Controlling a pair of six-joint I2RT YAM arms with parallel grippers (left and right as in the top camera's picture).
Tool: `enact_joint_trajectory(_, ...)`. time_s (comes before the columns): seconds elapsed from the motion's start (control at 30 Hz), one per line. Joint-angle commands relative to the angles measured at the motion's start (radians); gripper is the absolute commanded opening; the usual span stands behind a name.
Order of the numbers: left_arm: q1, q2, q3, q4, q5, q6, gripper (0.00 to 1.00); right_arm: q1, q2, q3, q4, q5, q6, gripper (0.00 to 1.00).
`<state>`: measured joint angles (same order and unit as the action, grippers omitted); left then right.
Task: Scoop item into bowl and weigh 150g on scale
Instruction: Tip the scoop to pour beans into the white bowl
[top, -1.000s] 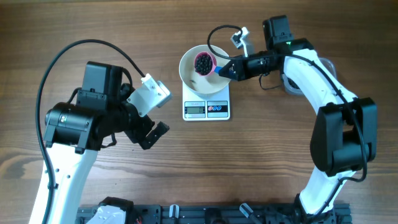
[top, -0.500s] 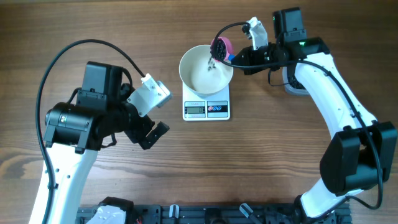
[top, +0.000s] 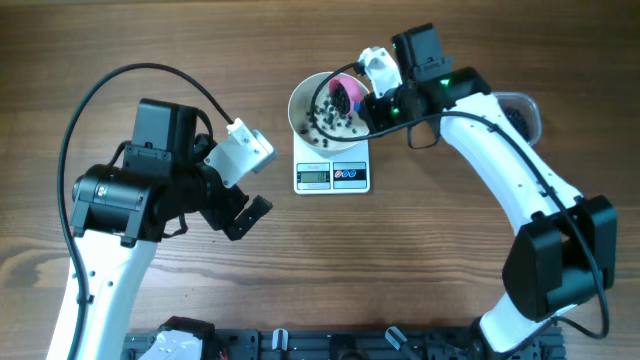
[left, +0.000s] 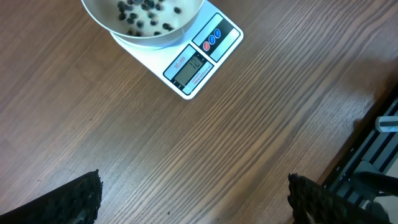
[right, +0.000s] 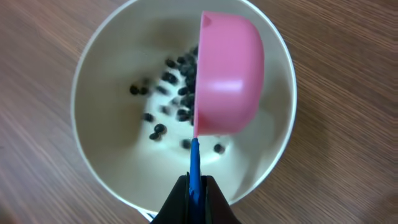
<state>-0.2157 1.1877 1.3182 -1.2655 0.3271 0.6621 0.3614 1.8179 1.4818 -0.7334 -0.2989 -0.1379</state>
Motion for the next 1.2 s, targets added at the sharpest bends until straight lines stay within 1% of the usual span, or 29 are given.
enact_joint_trajectory(0.0, 0.006, 0.000, 0.011, 0.000, 0.001, 0.019, 1.00, 0.034, -0.063, 0.024, 0.003, 0.123, -0.050, 0.05)
enact_joint_trajectory(0.17, 0.006, 0.000, 0.011, 0.000, 0.001, 0.019, 1.00, 0.068, -0.109, 0.024, 0.011, 0.239, -0.077, 0.04)
enact_joint_trajectory(0.33, 0.006, 0.000, 0.011, 0.000, 0.001, 0.019, 1.00, 0.095, -0.109, 0.023, -0.005, 0.262, -0.100, 0.05)
enact_joint_trajectory(0.4, 0.006, 0.000, 0.011, 0.000, 0.001, 0.019, 1.00, 0.109, -0.110, 0.023, -0.008, 0.281, -0.136, 0.04)
enact_joint_trajectory(0.53, 0.006, 0.000, 0.011, 0.000, 0.001, 0.019, 1.00, 0.130, -0.114, 0.024, -0.003, 0.406, -0.177, 0.04)
enact_joint_trajectory(0.57, 0.006, 0.000, 0.011, 0.000, 0.001, 0.019, 1.00, 0.130, -0.115, 0.024, -0.001, 0.405, -0.174, 0.05)
enact_joint_trajectory(0.63, 0.006, 0.000, 0.011, 0.000, 0.001, 0.019, 1.00, 0.140, -0.114, 0.022, -0.032, 0.340, -0.177, 0.05)
enact_joint_trajectory(0.7, 0.006, 0.000, 0.011, 0.000, 0.001, 0.018, 1.00, 0.154, -0.114, 0.016, -0.035, 0.332, -0.170, 0.05)
enact_joint_trajectory(0.8, 0.006, 0.000, 0.011, 0.000, 0.001, 0.018, 1.00, 0.170, -0.115, 0.032, -0.020, 0.430, -0.177, 0.04)
enact_joint_trajectory(0.87, 0.006, 0.000, 0.011, 0.000, 0.001, 0.019, 1.00, 0.170, -0.117, 0.056, -0.021, 0.460, -0.198, 0.04)
enact_joint_trajectory(0.9, 0.006, 0.000, 0.011, 0.000, 0.001, 0.018, 1.00, 0.171, -0.117, 0.057, -0.021, 0.447, -0.198, 0.04)
enact_joint_trajectory(0.97, 0.006, 0.000, 0.011, 0.000, 0.001, 0.018, 1.00, 0.183, -0.114, 0.048, -0.043, 0.356, -0.197, 0.05)
enact_joint_trajectory(1.07, 0.006, 0.000, 0.011, 0.000, 0.001, 0.019, 1.00, 0.187, -0.125, 0.048, -0.044, 0.348, -0.165, 0.04)
enact_joint_trajectory(1.17, 0.006, 0.000, 0.011, 0.000, 0.001, 0.018, 1.00, 0.151, -0.169, 0.077, -0.042, 0.365, -0.101, 0.04)
